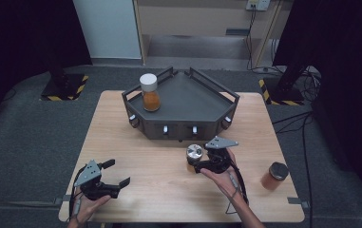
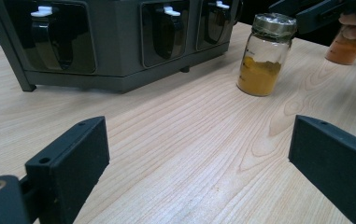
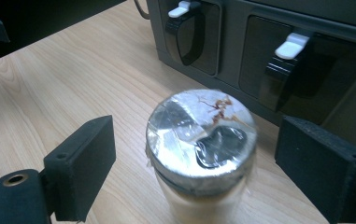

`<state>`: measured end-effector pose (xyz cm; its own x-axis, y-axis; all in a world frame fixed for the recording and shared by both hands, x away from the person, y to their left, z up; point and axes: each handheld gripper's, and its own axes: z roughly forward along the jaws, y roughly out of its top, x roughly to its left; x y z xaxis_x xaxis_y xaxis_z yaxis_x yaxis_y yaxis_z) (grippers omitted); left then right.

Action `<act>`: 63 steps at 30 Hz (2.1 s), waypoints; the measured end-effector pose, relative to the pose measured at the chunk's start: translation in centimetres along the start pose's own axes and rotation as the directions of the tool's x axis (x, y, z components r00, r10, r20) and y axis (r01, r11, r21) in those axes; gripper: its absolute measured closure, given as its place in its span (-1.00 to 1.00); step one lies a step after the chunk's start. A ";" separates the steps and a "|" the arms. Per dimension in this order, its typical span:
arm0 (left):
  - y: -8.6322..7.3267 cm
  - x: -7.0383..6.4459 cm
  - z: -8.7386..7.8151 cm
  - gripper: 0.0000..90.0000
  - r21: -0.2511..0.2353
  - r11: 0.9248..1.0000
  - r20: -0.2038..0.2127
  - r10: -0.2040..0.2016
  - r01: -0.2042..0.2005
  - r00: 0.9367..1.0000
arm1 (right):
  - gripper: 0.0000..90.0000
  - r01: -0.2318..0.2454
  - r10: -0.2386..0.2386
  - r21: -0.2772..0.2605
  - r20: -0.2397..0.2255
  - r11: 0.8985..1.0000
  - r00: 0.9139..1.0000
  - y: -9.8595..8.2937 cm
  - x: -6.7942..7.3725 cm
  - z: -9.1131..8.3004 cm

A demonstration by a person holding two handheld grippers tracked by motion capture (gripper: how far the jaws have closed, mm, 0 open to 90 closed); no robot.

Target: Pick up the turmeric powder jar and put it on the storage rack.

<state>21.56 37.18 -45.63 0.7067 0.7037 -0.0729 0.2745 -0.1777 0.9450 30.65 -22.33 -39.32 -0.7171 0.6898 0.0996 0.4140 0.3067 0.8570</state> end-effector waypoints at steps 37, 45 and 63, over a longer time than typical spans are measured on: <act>0.0 0.0 0.1 -0.90 0.003 1.000 0.002 0.001 -0.001 1.000 | -0.23 0.110 -0.112 0.044 0.028 0.993 0.993 0.7 1.2 2.7; 0.0 0.0 0.1 -0.90 0.004 1.000 0.003 0.001 -0.001 1.000 | -0.23 0.130 -0.129 0.054 -0.012 0.990 0.992 1.7 0.9 2.6; 0.0 0.0 0.2 -0.90 0.008 1.000 0.005 0.000 0.000 1.000 | -0.23 0.181 -0.177 0.037 -0.086 0.983 0.980 5.8 0.3 1.7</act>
<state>21.70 37.09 -45.65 0.7101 0.7001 -0.0743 0.2796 -0.1836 0.9424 33.77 -19.20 -35.15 -0.8246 0.5657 -0.0110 0.2977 0.4503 0.8418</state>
